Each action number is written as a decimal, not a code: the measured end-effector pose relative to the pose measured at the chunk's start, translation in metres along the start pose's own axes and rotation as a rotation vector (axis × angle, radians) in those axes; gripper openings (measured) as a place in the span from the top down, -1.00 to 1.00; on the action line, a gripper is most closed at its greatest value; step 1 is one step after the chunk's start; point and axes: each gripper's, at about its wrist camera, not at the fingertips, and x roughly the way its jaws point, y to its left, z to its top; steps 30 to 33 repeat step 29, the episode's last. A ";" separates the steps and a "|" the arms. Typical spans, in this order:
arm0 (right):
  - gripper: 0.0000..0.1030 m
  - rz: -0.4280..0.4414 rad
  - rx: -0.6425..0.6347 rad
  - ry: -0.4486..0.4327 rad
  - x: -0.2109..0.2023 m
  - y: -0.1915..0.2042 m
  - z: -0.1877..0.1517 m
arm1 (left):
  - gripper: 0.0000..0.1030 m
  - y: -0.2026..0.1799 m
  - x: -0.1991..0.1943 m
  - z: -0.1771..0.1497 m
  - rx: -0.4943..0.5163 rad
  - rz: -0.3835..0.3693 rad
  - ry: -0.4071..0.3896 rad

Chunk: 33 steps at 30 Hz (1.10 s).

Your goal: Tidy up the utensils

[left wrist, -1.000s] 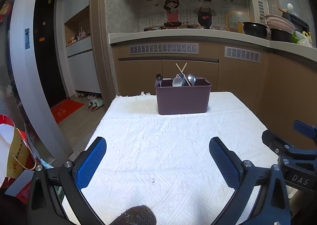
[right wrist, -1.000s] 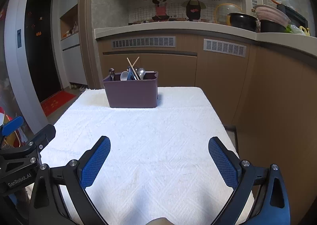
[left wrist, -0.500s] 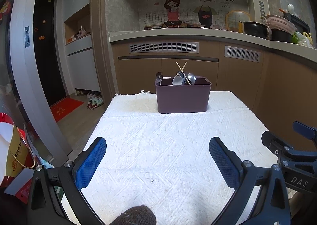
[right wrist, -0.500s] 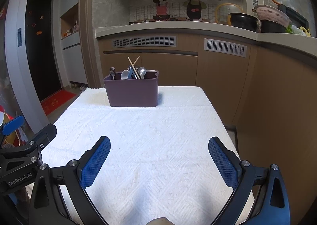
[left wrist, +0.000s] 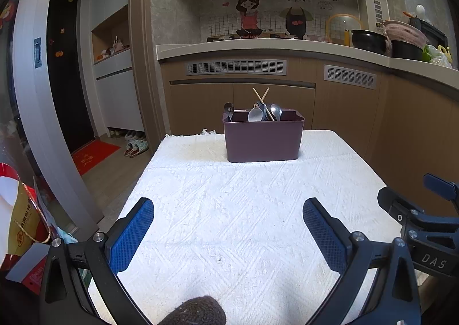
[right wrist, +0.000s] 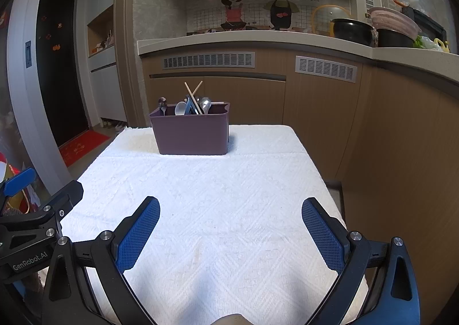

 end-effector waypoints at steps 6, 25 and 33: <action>-0.92 0.000 -0.001 0.000 0.000 -0.001 0.000 | -1.00 -0.001 -0.001 -0.002 0.006 -0.005 0.004; -0.92 0.000 -0.002 0.007 0.000 -0.002 0.000 | -1.00 0.000 0.000 -0.001 -0.003 0.021 0.015; -0.92 0.001 0.001 0.013 0.002 -0.001 -0.002 | -1.00 0.000 0.001 -0.002 -0.010 0.036 0.018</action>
